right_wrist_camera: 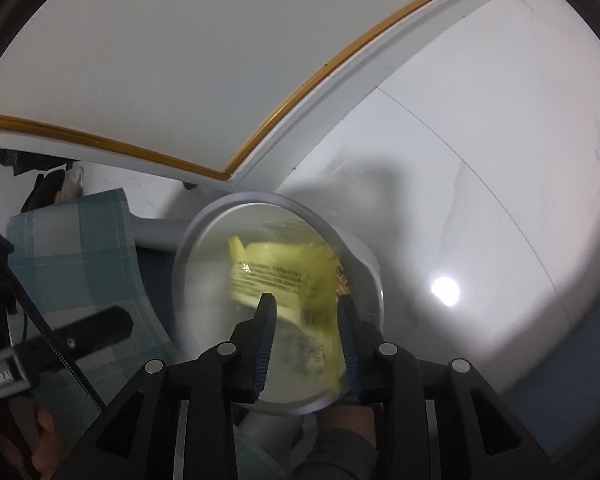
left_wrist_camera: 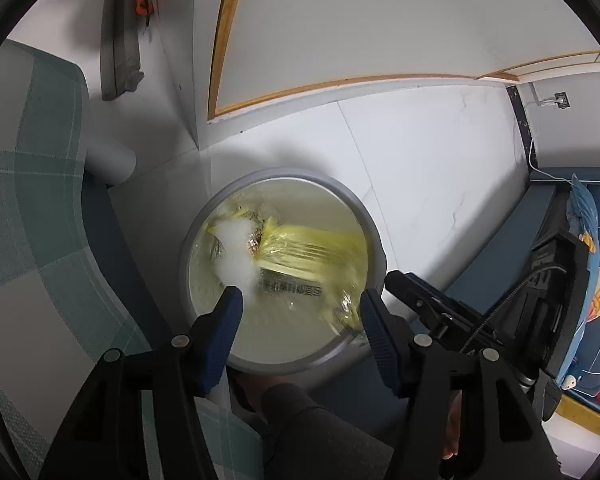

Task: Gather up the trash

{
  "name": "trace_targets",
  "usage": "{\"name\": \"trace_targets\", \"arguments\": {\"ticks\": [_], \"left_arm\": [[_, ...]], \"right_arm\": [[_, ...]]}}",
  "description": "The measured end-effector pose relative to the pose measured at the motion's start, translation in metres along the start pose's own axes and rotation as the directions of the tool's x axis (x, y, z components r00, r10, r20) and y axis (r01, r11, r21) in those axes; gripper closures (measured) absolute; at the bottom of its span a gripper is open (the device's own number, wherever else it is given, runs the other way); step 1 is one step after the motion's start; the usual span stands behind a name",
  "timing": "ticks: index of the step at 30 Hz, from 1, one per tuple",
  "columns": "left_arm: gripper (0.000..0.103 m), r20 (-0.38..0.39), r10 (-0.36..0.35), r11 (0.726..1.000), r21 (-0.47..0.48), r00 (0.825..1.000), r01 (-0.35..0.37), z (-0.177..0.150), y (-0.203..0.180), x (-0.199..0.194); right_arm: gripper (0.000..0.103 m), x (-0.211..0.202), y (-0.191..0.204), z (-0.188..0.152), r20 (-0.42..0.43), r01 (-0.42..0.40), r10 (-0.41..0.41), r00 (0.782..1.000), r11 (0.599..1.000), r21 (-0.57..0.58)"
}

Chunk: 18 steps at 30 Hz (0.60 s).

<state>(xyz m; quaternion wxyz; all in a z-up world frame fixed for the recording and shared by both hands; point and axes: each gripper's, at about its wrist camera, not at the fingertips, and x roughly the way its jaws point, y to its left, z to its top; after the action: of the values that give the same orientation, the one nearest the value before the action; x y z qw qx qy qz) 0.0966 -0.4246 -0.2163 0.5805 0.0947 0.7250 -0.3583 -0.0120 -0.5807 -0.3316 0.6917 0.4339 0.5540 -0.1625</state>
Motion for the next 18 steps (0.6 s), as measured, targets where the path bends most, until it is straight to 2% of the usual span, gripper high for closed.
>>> {"name": "trace_targets", "arguments": {"ticks": [2,6,8,12,18], "left_arm": [[0.043,0.018,0.004,1.000,0.008,1.000,-0.005,0.002,0.001,-0.001],[0.025,0.085,0.041,0.999,0.021,0.996,-0.043,-0.001,-0.001,-0.013],[0.022,0.112,0.055,0.998,0.025,0.992,-0.059,-0.003,0.000,-0.017],[0.022,0.154,0.080,0.995,0.053,0.985,-0.089,-0.006,-0.001,-0.026],[0.021,0.222,0.116,0.988,0.075,0.968,-0.136,-0.016,-0.004,-0.048]], "right_arm": [[0.066,-0.002,0.004,0.000,0.012,0.004,-0.004,1.000,1.000,-0.018],[0.058,-0.011,0.004,0.001,0.038,0.003,-0.002,0.999,1.000,-0.026],[0.057,-0.017,0.005,0.000,0.048,-0.001,0.002,0.999,0.999,-0.036],[0.049,-0.030,0.011,-0.003,0.069,-0.007,0.012,0.998,0.998,-0.070],[0.044,-0.049,0.023,-0.007,0.079,-0.016,0.026,0.997,0.992,-0.126]]}}
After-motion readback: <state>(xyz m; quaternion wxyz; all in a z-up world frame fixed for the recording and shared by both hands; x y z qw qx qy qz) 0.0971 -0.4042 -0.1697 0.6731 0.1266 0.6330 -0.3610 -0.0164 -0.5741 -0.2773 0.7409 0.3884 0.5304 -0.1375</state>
